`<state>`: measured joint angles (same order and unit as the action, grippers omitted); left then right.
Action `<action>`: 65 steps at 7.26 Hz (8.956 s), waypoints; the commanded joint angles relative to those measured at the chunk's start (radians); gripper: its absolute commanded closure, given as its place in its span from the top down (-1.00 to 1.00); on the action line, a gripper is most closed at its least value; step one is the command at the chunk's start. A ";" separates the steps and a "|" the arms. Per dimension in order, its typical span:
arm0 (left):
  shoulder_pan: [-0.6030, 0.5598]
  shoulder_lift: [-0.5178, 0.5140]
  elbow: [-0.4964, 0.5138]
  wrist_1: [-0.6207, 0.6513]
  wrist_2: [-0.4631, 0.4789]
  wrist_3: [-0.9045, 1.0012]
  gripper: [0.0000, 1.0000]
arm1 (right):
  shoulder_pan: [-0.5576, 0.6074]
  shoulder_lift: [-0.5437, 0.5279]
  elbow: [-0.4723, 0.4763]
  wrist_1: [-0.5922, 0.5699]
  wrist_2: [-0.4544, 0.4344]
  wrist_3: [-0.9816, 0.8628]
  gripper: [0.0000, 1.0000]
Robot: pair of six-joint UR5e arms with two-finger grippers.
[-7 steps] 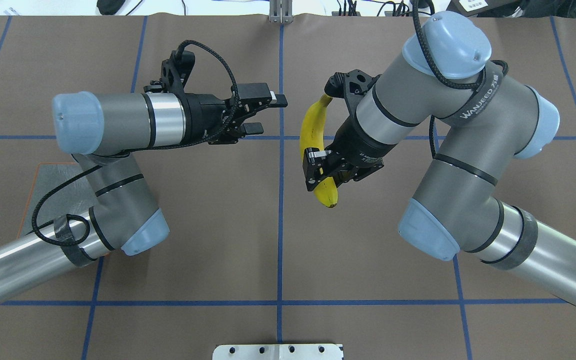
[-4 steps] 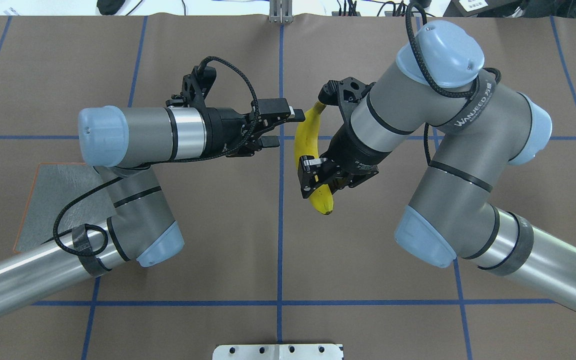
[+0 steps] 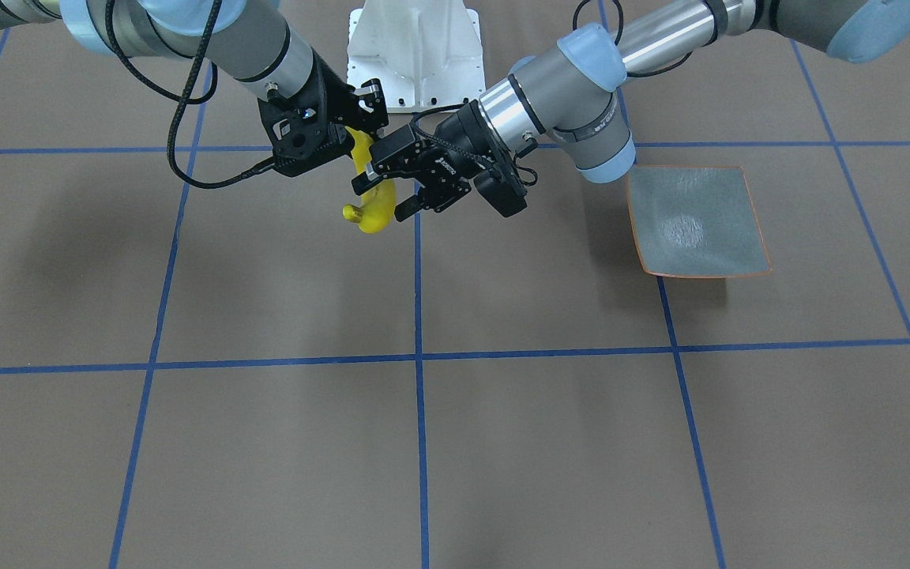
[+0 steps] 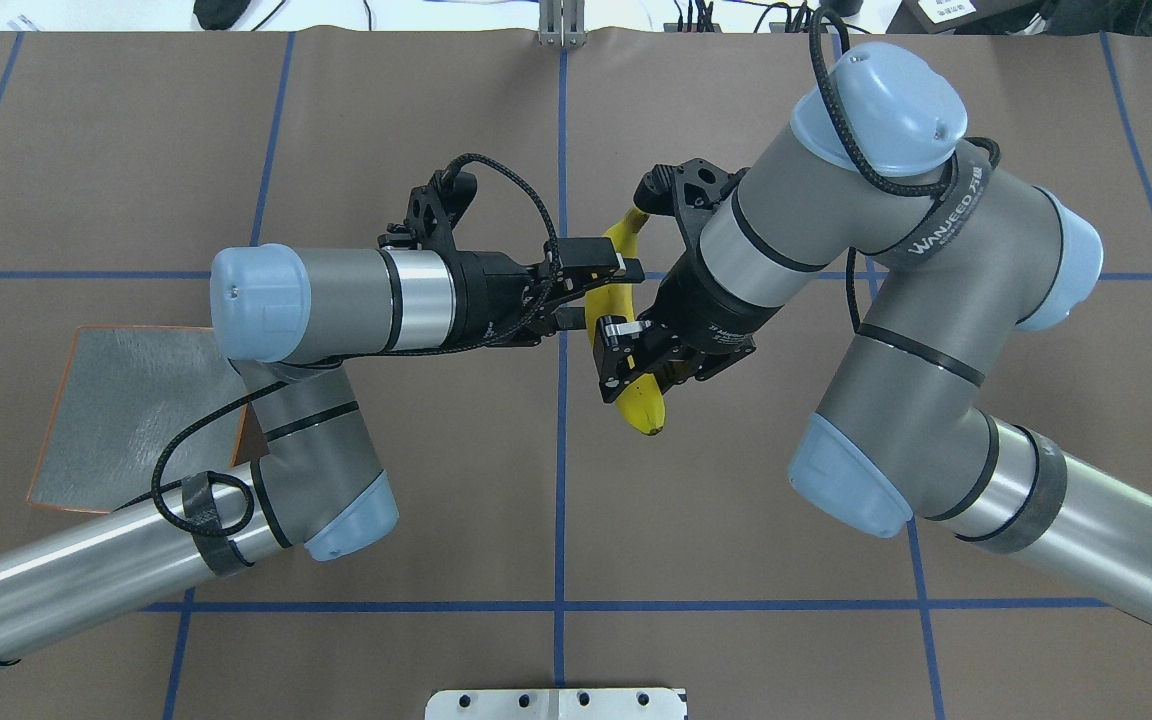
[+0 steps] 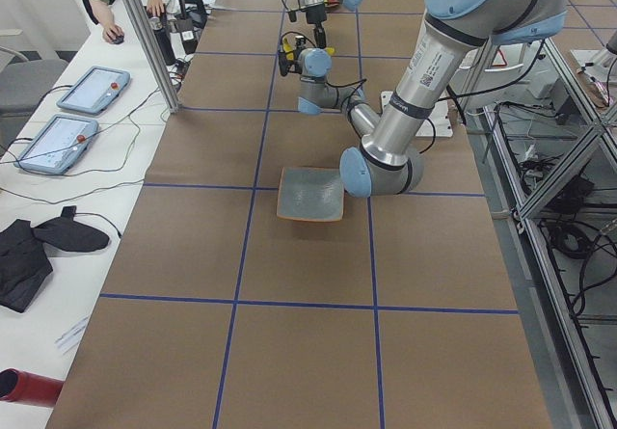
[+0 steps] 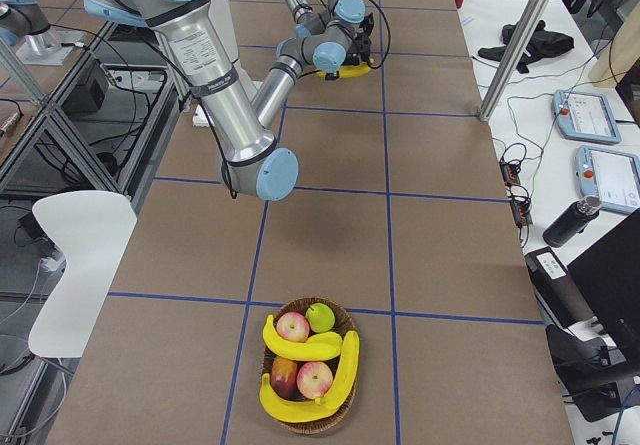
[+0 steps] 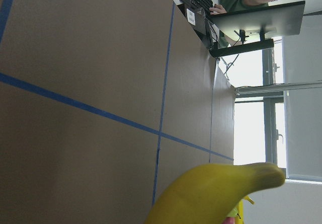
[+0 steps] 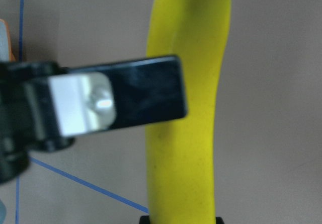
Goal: Transfer all bananas from basket to plate
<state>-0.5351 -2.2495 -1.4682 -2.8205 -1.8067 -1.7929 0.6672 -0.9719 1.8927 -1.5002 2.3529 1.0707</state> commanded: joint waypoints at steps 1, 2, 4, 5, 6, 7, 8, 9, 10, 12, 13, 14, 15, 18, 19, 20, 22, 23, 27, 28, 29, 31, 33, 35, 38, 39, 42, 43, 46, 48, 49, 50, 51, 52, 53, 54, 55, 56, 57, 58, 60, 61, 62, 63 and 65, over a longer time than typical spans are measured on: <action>0.014 -0.005 0.006 0.000 0.000 0.001 0.40 | 0.000 0.001 0.000 0.000 0.000 0.000 -1.00; 0.015 -0.005 0.006 0.000 0.000 0.000 -0.12 | 0.000 0.001 0.000 0.000 0.000 0.000 -1.00; 0.026 -0.004 0.002 0.000 0.000 0.000 -1.00 | 0.000 -0.001 -0.003 0.000 0.006 0.000 0.03; 0.026 -0.002 -0.001 0.000 0.000 -0.002 -1.00 | 0.000 -0.001 -0.003 0.000 0.006 0.000 0.97; 0.026 -0.002 -0.001 0.000 0.000 -0.002 -1.00 | 0.000 -0.001 -0.003 -0.002 0.006 0.006 0.98; 0.026 -0.001 -0.003 -0.002 0.000 -0.002 -1.00 | 0.000 -0.001 -0.003 0.000 0.008 0.044 0.98; 0.026 0.001 -0.001 -0.002 0.000 -0.002 -1.00 | 0.002 0.001 -0.001 0.000 0.009 0.048 0.98; 0.026 0.002 0.002 0.000 -0.002 0.000 -1.00 | 0.020 0.001 0.000 0.000 0.034 0.049 0.98; 0.024 0.008 0.005 0.003 -0.002 0.006 -1.00 | 0.067 0.001 0.003 0.002 0.107 0.049 0.98; -0.020 0.024 0.012 0.009 -0.009 0.014 -1.00 | 0.164 -0.019 0.026 -0.005 0.215 0.049 0.98; -0.044 0.036 0.019 0.010 -0.020 0.015 -1.00 | 0.201 -0.025 0.034 -0.006 0.248 0.049 0.98; -0.110 0.054 0.020 0.022 -0.108 0.015 -1.00 | 0.254 -0.048 0.051 -0.006 0.259 0.048 0.98; -0.184 0.098 0.019 0.038 -0.231 0.032 -1.00 | 0.268 -0.094 0.071 -0.006 0.247 0.040 0.98; -0.377 0.281 0.009 0.038 -0.508 0.214 -1.00 | 0.291 -0.129 0.069 -0.005 0.038 0.031 0.98; -0.431 0.345 0.005 0.035 -0.575 0.275 -1.00 | 0.292 -0.149 0.069 -0.006 -0.022 -0.013 0.98; -0.436 0.464 -0.036 0.033 -0.580 0.372 -1.00 | 0.295 -0.175 0.062 -0.006 -0.029 -0.059 0.98; -0.434 0.630 -0.122 0.033 -0.568 0.377 -1.00 | 0.295 -0.202 0.055 -0.006 -0.055 -0.081 0.98; -0.433 0.671 -0.136 0.032 -0.565 0.376 -1.00 | 0.295 -0.202 0.048 -0.008 -0.055 -0.081 0.98; -0.359 0.699 -0.130 0.033 -0.542 0.380 -0.03 | 0.295 -0.220 0.036 -0.006 -0.055 -0.081 0.98; -0.355 0.699 -0.130 0.033 -0.531 0.380 0.26 | 0.295 -0.220 0.034 -0.006 -0.055 -0.081 0.98; -0.356 0.705 -0.130 0.032 -0.531 0.383 0.76 | 0.295 -0.220 0.034 -0.006 -0.055 -0.081 0.98; -0.371 0.705 -0.132 0.032 -0.533 0.383 1.00 | 0.296 -0.217 0.035 -0.006 -0.058 -0.080 0.98; -0.489 0.693 -0.135 0.038 -0.574 0.385 1.00 | 0.316 -0.252 0.032 -0.011 -0.163 -0.089 0.98; -0.598 0.622 -0.129 0.129 -0.622 0.398 1.00 | 0.409 -0.310 -0.053 -0.021 -0.195 -0.367 0.98; -0.817 0.541 -0.132 0.370 -0.576 0.681 1.00 | 0.596 -0.451 -0.164 -0.018 -0.195 -0.754 0.98; -0.851 0.518 -0.133 0.488 -0.565 0.836 1.00 | 0.644 -0.500 -0.173 -0.020 -0.185 -0.832 0.98; -0.875 0.508 -0.135 0.650 -0.507 1.122 1.00 | 0.777 -0.550 -0.321 -0.009 -0.192 -1.156 0.98; -0.879 0.504 -0.138 0.709 -0.507 1.191 1.00 | 0.817 -0.553 -0.358 -0.011 -0.188 -1.233 0.98; -0.869 0.441 -0.149 0.878 -0.575 1.257 1.00 | 0.865 -0.628 -0.380 -0.017 -0.181 -1.243 0.98; -0.856 0.450 -0.149 0.886 -0.580 1.264 1.00 | 0.873 -0.651 -0.380 -0.015 -0.181 -1.268 0.98; -0.836 0.443 -0.153 0.956 -0.583 1.270 1.00 | 0.876 -0.659 -0.380 -0.020 -0.182 -1.267 0.98; -0.835 0.439 -0.156 1.007 -0.583 1.312 1.00 | 0.879 -0.665 -0.379 -0.020 -0.182 -1.267 0.98; -0.842 0.441 -0.162 1.042 -0.579 1.374 1.00 | 0.879 -0.668 -0.379 -0.020 -0.182 -1.267 0.98; -0.841 0.441 -0.162 1.062 -0.560 1.447 0.99 | 0.881 -0.677 -0.379 -0.020 -0.181 -1.269 0.98; -0.859 0.441 -0.162 1.111 -0.545 1.548 0.99 | 0.887 -0.682 -0.376 -0.020 -0.179 -1.269 0.98; -0.876 0.441 -0.162 1.166 -0.542 1.642 0.99 | 0.893 -0.688 -0.370 -0.020 -0.176 -1.269 0.98; -0.878 0.441 -0.164 1.188 -0.507 1.700 0.99 | 0.893 -0.691 -0.368 -0.020 -0.175 -1.269 0.98; -0.885 0.444 -0.161 1.194 -0.473 1.749 0.99 | 0.893 -0.705 -0.365 -0.021 -0.152 -1.267 0.98; -0.887 0.455 -0.162 1.196 -0.464 1.753 0.99 | 0.893 -0.732 -0.363 -0.020 -0.089 -1.266 0.98; -0.887 0.458 -0.165 1.196 -0.465 1.753 0.99 | 0.894 -0.770 -0.334 -0.018 -0.072 -1.261 0.98; -0.887 0.459 -0.167 1.196 -0.464 1.753 1.00 | 0.894 -0.798 -0.331 -0.020 -0.060 -1.246 0.98; -0.887 0.458 -0.169 1.196 -0.464 1.753 1.00 | 0.894 -0.800 -0.346 -0.020 -0.060 -1.192 0.98; -0.887 0.458 -0.175 1.196 -0.464 1.752 1.00 | 0.894 -0.798 -0.348 -0.018 -0.070 -1.128 0.98; -0.887 0.461 -0.181 1.196 -0.464 1.752 1.00 | 0.894 -0.794 -0.354 -0.015 -0.098 -1.056 0.98; -0.885 0.473 -0.190 1.196 -0.464 1.750 1.00 | 0.894 -0.782 -0.354 -0.011 -0.136 -0.968 0.98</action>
<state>-1.4206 -1.7806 -1.6530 -1.6245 -2.2703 -0.0424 1.5616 -1.7599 1.5403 -1.5129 2.2435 0.0482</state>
